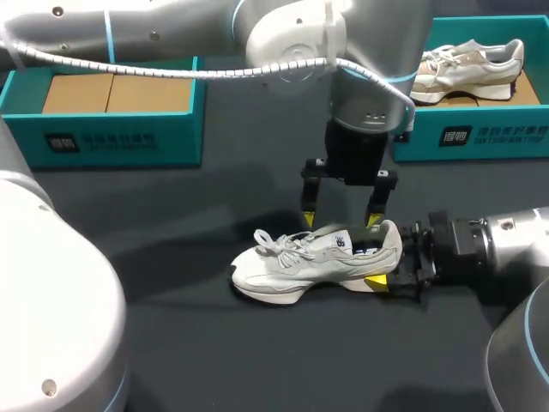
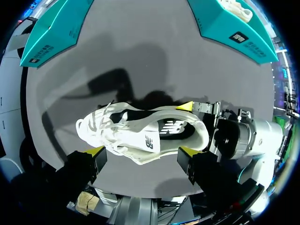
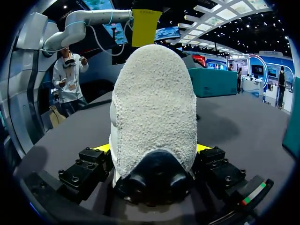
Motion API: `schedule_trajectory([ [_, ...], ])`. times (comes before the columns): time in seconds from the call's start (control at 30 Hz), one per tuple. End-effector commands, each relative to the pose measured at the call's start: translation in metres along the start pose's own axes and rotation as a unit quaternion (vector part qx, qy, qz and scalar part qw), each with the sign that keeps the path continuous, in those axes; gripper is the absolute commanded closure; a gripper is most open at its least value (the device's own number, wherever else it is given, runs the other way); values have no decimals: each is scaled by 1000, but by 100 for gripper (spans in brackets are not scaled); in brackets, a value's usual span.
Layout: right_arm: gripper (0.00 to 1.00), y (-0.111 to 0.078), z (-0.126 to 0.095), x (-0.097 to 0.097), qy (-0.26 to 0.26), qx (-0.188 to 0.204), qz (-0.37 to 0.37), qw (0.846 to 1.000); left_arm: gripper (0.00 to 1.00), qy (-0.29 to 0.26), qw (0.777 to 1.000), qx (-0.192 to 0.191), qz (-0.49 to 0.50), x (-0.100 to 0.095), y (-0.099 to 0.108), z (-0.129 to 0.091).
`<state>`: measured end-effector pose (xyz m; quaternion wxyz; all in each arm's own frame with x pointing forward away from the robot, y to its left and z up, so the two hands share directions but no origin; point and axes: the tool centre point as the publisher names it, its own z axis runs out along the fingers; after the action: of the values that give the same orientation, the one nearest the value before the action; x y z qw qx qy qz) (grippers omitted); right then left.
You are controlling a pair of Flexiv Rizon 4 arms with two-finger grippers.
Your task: Take the shoe out of the shoebox, open the shoe tongue, remove and reinsert the insole, then place the shoe into the shoebox
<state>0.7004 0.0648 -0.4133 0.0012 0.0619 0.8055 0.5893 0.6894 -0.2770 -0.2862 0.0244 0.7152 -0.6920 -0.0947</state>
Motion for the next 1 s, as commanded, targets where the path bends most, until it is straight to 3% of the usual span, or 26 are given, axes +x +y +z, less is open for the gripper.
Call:
schedule_trajectory([
  [0.03, 100, 0, 0, 1, 1, 3, 1, 1000, 0, -8, 1000, -6, 0, 4, -1, 7],
  [0.67, 100, 0, 0, 1, 1, 3, 1, 1000, 0, -62, 997, -34, -9, 9, -1, 40],
  [1.0, 100, 0, 0, 1, 1, 3, 1, 1000, 11, -103, 994, -37, -18, 5, 3, 45],
])
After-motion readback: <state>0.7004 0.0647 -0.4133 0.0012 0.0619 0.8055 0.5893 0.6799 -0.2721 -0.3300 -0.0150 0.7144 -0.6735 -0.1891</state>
